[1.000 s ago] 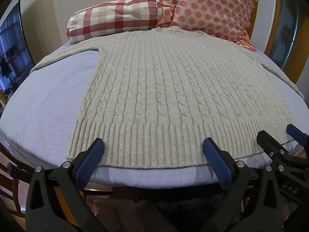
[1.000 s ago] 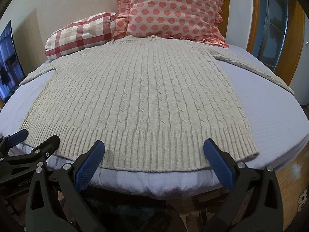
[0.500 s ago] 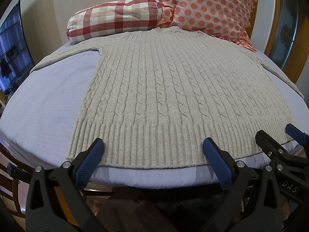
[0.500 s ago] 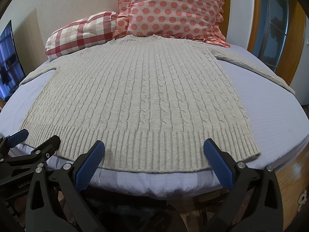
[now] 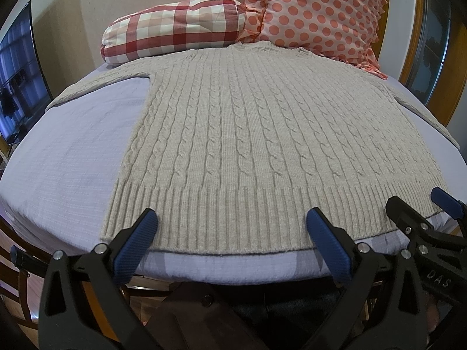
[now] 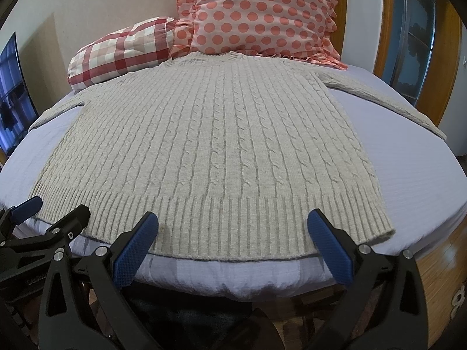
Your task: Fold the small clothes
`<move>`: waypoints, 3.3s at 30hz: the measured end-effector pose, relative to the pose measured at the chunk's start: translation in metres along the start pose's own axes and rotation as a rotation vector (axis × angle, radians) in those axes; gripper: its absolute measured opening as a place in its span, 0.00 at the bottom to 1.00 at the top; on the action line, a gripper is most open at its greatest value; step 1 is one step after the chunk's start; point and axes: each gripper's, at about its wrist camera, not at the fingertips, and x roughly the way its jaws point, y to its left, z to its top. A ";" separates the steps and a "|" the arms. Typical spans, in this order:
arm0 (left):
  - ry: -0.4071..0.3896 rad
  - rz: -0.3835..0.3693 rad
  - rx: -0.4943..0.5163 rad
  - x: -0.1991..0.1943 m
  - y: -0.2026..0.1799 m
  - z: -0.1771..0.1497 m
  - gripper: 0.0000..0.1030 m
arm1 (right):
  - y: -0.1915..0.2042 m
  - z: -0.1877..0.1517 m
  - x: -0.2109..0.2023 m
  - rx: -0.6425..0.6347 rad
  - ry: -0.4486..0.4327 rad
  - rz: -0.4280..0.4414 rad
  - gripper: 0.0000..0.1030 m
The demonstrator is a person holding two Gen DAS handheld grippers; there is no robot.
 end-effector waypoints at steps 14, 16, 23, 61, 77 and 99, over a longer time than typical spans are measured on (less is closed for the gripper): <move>-0.003 0.000 0.000 0.001 0.000 0.001 0.98 | -0.001 0.001 0.000 -0.002 0.004 0.001 0.99; -0.003 0.000 0.000 0.001 0.000 0.001 0.98 | 0.000 0.001 0.000 -0.001 0.003 0.002 0.99; -0.008 -0.001 -0.001 -0.004 0.000 0.003 0.98 | -0.007 0.005 0.001 0.023 -0.001 0.045 0.99; -0.073 -0.117 -0.048 0.020 0.026 0.087 0.98 | -0.427 0.121 0.097 1.257 -0.112 -0.054 0.37; -0.112 0.012 -0.213 0.016 0.127 0.117 0.98 | -0.344 0.228 0.062 0.789 -0.301 0.005 0.07; -0.019 0.228 -0.528 0.047 0.329 0.143 0.98 | 0.122 0.295 0.183 -0.058 0.065 0.319 0.07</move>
